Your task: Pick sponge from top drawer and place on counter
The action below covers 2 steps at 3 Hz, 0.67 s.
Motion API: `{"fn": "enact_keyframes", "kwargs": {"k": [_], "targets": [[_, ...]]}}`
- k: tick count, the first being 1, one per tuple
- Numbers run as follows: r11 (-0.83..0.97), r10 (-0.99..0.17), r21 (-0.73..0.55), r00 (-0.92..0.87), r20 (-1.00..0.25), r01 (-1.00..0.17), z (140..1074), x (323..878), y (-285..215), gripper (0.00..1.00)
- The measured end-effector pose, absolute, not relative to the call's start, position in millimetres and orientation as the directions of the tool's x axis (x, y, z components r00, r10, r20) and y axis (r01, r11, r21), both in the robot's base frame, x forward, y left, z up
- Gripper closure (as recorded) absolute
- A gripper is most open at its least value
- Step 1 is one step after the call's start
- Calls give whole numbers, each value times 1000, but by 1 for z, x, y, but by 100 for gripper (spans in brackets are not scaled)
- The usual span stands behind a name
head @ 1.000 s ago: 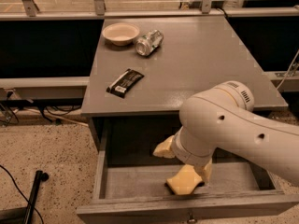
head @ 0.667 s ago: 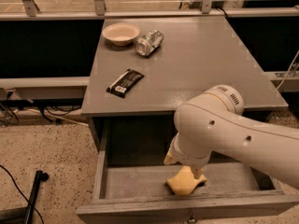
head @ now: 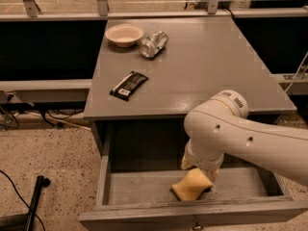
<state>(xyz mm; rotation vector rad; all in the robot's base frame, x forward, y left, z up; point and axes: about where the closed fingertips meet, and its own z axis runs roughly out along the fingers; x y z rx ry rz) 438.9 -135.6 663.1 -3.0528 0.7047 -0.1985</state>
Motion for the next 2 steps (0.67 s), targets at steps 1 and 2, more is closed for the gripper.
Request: {"fn": "enact_keyframes", "kwargs": {"k": [1,2], "targets": [[-891,-453,-14,885,104,-454,646,441,-149,35],[-886,-462,-18,883,83,-463,629,439,-157,28]]}}
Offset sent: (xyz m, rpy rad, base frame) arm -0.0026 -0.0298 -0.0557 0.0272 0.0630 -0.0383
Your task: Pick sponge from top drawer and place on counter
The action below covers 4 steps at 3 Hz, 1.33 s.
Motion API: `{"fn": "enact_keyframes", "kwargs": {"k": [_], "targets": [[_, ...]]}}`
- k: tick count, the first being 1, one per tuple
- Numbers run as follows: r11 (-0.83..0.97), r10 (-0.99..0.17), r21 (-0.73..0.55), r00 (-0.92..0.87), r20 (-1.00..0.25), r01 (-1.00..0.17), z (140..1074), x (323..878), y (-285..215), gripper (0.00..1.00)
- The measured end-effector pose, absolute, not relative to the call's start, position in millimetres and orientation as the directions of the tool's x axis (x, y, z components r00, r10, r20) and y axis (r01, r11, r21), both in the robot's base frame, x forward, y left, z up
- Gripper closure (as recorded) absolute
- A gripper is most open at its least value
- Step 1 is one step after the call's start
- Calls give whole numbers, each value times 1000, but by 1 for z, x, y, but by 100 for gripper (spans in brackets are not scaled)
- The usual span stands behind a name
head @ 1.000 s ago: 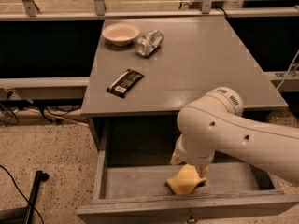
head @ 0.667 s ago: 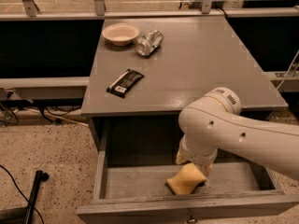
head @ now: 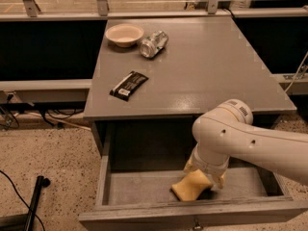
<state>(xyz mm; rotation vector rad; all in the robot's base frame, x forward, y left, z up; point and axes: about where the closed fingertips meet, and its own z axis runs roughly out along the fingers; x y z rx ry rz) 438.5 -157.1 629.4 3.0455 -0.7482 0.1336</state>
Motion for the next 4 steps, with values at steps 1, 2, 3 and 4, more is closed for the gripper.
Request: {"fn": "enact_keyframes", "kwargs": {"k": [1,2,3,4], "targets": [[-879,-477,-26,877,58,-476,618,433,-160,25],[-875,-485,-32,874,31,-484,605,425,-157,25],[-866,-498,-47,867,14,-497,599,422,-153,41],[-862,-499,-102,867,1,-496,611,424,-141,64]]}}
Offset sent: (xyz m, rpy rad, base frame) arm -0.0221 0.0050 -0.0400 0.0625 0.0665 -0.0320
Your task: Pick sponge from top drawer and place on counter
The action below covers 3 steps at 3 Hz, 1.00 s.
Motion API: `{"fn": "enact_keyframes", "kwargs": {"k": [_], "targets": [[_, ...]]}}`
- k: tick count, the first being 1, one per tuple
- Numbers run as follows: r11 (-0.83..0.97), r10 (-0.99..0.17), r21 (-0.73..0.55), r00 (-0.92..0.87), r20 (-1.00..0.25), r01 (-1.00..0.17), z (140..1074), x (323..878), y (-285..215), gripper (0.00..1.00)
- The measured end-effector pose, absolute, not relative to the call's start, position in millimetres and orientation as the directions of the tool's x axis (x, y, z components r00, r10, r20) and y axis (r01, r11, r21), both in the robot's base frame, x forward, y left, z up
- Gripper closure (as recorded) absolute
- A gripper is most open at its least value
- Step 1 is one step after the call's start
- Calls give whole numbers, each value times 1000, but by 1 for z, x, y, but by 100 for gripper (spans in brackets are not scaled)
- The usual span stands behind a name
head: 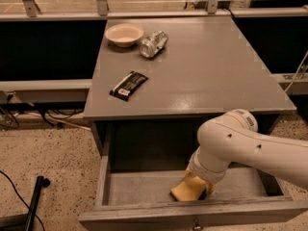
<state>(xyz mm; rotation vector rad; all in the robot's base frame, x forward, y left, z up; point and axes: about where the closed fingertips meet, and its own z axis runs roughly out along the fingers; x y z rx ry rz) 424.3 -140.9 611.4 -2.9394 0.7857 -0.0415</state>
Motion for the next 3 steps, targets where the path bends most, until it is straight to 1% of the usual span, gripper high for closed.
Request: {"fn": "enact_keyframes", "kwargs": {"k": [1,2,3], "targets": [[-854,-493,-189,870,-10,-485,642,430,-128,88],[-823,-528,-243,849,-7,-514,677,444,-127,100],[-765,-601,-291,799,4,-575,717,459,-139,100]]}}
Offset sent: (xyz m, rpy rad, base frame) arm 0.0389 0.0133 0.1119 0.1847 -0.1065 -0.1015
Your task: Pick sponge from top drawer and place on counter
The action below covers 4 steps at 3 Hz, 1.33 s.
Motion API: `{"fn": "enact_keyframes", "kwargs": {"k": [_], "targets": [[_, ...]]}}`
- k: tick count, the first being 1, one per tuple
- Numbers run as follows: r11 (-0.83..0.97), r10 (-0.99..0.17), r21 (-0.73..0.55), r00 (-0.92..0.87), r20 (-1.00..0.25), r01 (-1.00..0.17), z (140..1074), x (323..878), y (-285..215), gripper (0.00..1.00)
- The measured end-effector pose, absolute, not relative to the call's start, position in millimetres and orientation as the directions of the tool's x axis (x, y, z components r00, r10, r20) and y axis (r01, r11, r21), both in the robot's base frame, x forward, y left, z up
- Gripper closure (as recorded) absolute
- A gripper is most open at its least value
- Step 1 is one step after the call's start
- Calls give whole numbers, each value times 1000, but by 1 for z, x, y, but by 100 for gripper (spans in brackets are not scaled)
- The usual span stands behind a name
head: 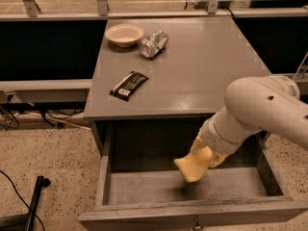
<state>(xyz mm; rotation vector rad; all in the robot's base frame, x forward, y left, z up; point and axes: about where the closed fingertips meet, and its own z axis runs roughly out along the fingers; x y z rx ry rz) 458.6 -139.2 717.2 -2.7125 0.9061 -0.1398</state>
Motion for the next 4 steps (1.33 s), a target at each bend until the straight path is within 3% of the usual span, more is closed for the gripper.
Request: {"fn": "enact_keyframes", "kwargs": {"k": [2,4], "targets": [[-671,-698,-366,716,17,-645,764,434,-160,100],[-694,-655,-404,755,12,-596,778,447,-156,100]]}}
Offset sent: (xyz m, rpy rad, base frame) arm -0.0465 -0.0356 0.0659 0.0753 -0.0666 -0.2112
